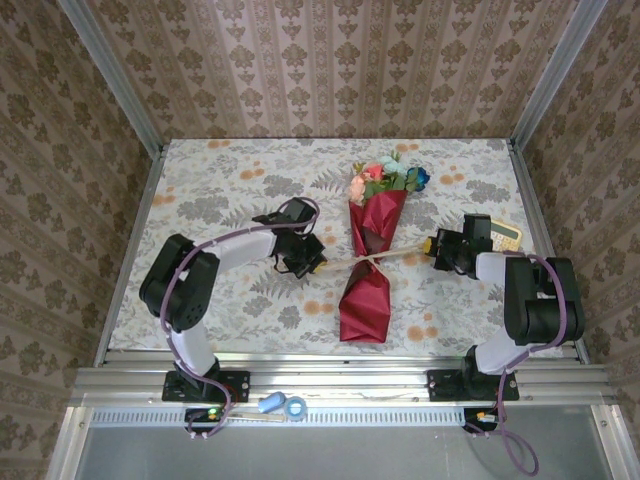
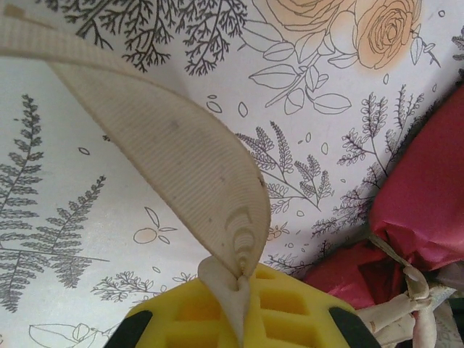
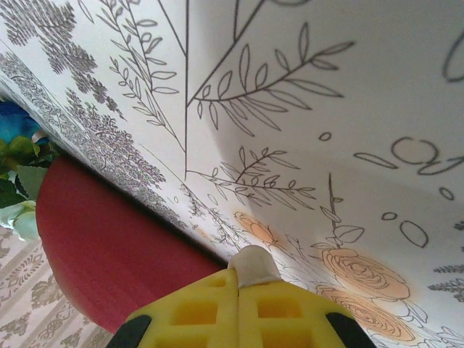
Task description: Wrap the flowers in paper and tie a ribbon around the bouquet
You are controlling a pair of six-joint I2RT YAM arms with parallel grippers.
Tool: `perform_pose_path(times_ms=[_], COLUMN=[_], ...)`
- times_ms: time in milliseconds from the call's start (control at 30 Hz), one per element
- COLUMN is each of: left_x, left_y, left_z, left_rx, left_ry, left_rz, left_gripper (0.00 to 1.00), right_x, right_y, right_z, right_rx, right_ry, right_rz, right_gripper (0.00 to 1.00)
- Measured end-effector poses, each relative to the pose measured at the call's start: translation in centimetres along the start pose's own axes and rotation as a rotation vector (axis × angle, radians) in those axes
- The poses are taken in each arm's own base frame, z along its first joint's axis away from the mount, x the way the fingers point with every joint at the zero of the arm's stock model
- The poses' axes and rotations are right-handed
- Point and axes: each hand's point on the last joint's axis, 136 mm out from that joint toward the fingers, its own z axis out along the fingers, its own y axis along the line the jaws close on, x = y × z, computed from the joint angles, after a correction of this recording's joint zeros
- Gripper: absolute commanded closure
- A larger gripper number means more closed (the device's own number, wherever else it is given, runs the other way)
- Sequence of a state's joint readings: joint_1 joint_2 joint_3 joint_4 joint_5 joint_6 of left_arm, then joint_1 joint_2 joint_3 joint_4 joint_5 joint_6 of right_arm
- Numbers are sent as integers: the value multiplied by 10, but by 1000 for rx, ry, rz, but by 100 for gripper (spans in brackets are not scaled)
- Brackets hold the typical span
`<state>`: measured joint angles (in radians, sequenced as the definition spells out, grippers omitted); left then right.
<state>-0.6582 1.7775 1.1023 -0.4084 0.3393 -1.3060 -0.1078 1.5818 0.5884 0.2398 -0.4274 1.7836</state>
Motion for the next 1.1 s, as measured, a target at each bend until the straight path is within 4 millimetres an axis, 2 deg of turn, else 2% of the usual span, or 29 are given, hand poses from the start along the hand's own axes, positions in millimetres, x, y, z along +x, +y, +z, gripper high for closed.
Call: perform_pose_path(times_ms=[200, 500, 1100], left_x=[0, 0, -5], left_y=[-1, -7, -12], left_z=[0, -1, 0], left_rx=[14, 35, 52], left_ry=[0, 5, 6], left_rz=[-7, -3, -6], left_gripper=[100, 100, 100], right_x=[-5, -17, -27], right_y=[-2, 8, 17], right_z=[2, 0, -2], right_rx=[7, -20, -35], right_ry=[-4, -11, -9], right_rz=[16, 45, 66], right_gripper=[100, 100, 100])
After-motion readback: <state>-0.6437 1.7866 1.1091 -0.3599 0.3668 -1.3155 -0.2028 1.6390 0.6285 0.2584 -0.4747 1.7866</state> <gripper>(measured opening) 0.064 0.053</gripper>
